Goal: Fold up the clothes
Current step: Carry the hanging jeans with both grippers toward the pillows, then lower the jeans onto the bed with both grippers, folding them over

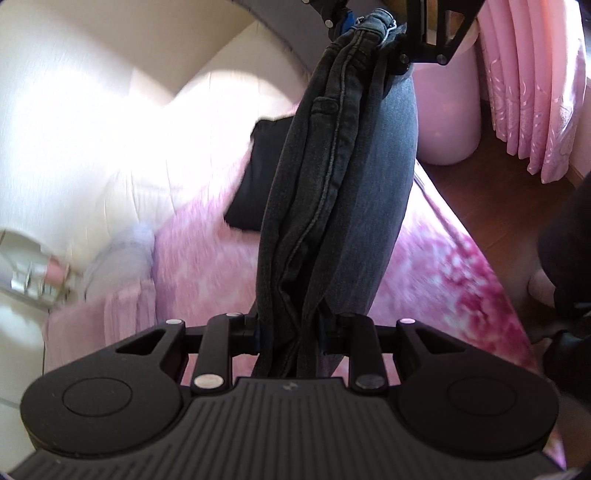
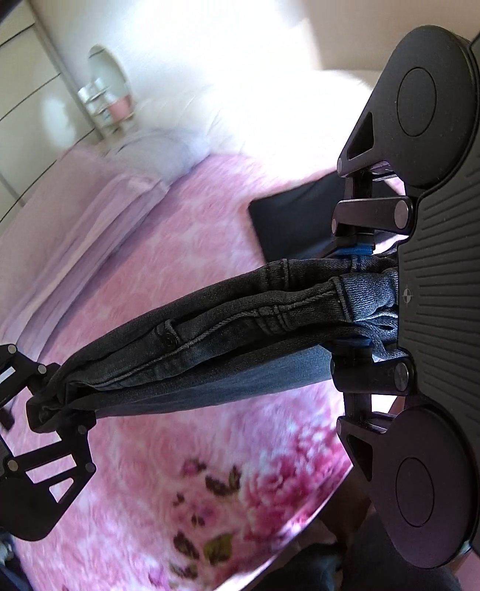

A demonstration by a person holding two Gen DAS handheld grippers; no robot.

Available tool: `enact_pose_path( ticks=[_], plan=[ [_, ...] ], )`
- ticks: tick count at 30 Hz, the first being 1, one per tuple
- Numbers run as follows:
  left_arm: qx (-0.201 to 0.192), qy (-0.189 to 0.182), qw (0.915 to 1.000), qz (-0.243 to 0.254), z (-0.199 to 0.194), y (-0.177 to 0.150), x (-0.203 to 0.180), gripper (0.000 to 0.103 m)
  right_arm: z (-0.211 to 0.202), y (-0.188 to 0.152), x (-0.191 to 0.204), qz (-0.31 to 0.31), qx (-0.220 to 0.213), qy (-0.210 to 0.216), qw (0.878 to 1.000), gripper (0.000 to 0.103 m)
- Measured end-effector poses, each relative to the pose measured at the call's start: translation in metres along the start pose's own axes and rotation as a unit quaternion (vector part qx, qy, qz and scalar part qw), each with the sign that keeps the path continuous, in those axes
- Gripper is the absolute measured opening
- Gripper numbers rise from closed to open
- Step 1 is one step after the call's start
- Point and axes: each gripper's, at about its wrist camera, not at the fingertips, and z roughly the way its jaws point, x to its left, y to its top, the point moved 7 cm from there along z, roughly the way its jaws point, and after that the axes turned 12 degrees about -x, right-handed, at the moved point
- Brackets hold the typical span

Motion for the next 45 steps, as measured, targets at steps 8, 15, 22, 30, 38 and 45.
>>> enact_pose_path(
  ticks=[8,15,22,30,38,45],
  plan=[
    [-0.040,0.011,0.9987,0.029,0.074,0.050,0.046,0.024,0.005,-0.039,-0.085,0.009,0.018,-0.051,0.999,0.037],
    [-0.019,0.037,0.9991,0.006,0.185,0.090,0.098,0.024,0.055,-0.105,-0.199,-0.002,-0.008,-0.047,0.999,0.037],
    [0.017,0.102,0.9946,0.011,0.294,0.116,0.161,0.024,0.134,-0.162,-0.324,-0.032,-0.050,-0.051,0.997,0.037],
    [0.076,0.084,0.9936,0.004,0.424,0.036,0.070,0.024,0.253,-0.251,-0.300,-0.091,-0.069,-0.087,0.990,0.038],
    [0.093,0.091,0.9913,0.023,0.428,-0.020,0.011,0.031,0.291,-0.312,-0.221,-0.088,-0.052,-0.045,0.994,0.048],
    [0.068,0.078,0.9920,0.073,0.433,-0.025,0.013,0.045,0.288,-0.304,-0.214,-0.077,-0.040,-0.045,0.995,0.049]
  ],
)
